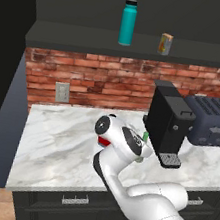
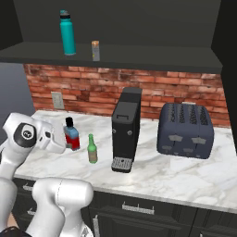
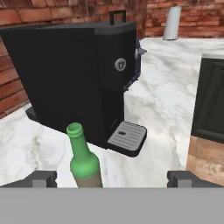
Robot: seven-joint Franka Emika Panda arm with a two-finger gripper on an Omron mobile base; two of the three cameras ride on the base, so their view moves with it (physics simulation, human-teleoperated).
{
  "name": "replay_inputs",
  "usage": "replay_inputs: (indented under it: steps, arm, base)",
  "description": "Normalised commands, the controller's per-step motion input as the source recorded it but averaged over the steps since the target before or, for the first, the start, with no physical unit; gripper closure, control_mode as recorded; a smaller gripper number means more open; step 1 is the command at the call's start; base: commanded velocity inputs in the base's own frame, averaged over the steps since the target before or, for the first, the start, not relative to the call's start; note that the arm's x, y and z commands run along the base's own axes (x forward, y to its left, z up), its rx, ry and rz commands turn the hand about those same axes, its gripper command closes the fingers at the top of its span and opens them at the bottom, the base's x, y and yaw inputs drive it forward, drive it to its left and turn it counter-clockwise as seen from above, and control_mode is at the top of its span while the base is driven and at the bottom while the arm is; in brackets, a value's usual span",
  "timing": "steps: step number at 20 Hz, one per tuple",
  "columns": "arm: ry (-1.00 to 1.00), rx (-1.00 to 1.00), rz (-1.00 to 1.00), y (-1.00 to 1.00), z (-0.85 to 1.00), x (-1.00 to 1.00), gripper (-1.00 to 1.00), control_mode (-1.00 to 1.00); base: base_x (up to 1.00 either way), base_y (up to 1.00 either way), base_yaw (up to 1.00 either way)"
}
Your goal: Sort all alcoholic drinks to one cabinet, and non-alcoholic drinks to the other.
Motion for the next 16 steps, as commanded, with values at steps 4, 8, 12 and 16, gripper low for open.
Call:
replay_inputs:
  steps: [4,8,12,16]
  arm:
    - [0.0,-0.02,-0.02,-0.02,-0.12,0.14,-1.0,-1.0]
    - [0.0,-0.01,-0.02,-0.03,-0.12,0.17,-1.0,-1.0]
    - [0.0,0.0,-0.03,-0.05,-0.09,0.15,-1.0,-1.0]
    - [0.0,0.0,-0.03,-0.06,-0.11,0.16,-1.0,-1.0]
  base:
    - [0.0,0.0,0.0]
    - [0.0,0.0,0.0]
    - [0.0,0.0,0.0]
    - [0.0,0.0,0.0]
